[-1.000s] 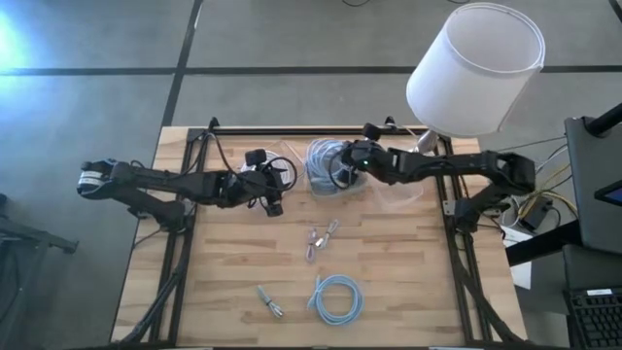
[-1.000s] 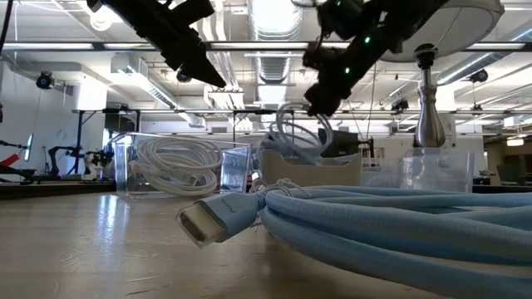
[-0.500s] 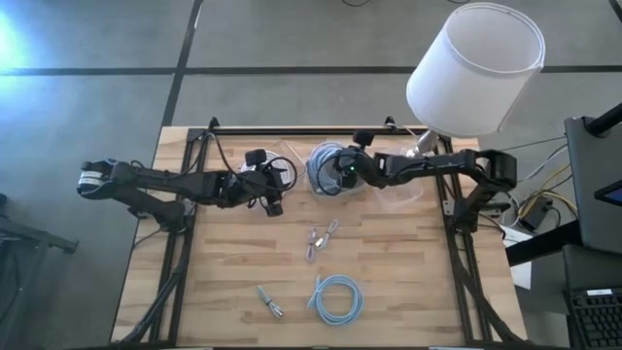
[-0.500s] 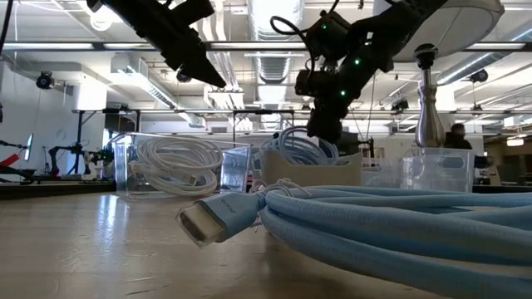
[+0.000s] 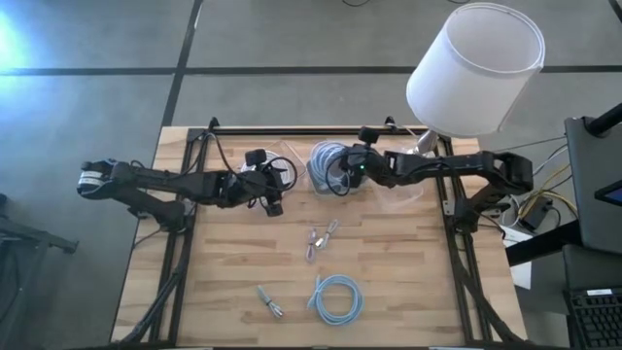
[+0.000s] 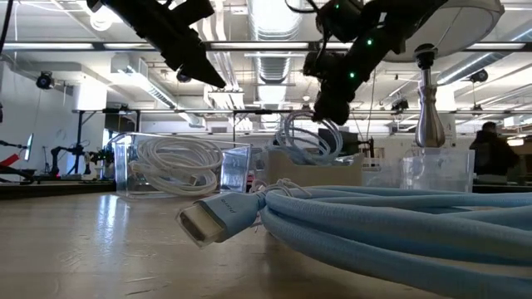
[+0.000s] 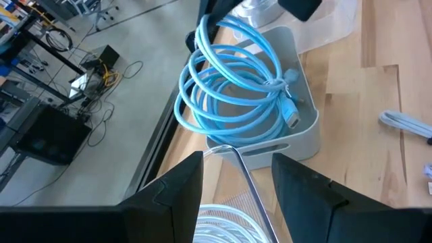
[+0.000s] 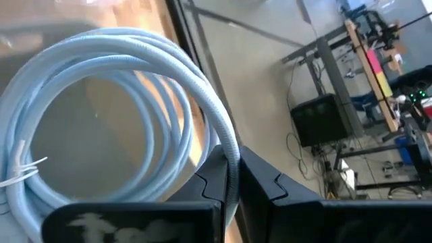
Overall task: Pick & Place USB Port
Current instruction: Put the top blue HDMI cable into the gray bin
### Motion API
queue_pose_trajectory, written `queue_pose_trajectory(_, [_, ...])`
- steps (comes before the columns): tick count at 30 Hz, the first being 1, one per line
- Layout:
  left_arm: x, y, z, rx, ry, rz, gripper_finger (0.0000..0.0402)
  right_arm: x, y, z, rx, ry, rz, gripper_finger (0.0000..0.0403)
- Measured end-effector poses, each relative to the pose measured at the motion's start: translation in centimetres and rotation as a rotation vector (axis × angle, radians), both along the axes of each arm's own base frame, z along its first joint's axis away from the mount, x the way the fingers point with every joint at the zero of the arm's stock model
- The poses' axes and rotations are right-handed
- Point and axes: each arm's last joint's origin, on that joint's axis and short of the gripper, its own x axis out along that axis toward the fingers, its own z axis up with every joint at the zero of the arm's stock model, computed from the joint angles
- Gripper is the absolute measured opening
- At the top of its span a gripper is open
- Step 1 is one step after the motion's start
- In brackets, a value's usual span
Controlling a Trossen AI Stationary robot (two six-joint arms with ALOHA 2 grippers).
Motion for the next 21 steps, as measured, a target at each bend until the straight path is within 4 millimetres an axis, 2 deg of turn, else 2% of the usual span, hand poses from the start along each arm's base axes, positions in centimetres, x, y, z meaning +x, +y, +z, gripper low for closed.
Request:
queue_pose_trajectory(8, [0.0,0.0,0.0,0.002,0.002,-0.001,0.0181,0.0,0.0,-3.3,0.026,0.098,-0.008,0.0018])
queue_pose_trajectory(12, [0.0,0.0,0.0,0.002,0.002,-0.001,0.0181,0.3,-0.1,-4.2,0.030,0.126,-0.010,0.0024])
queue_pose_trajectory(21, [0.0,0.0,-0.1,0.002,0.010,-0.001,0.0181,1.1,-0.3,-3.4,0.034,0.095,-0.011,0.0074])
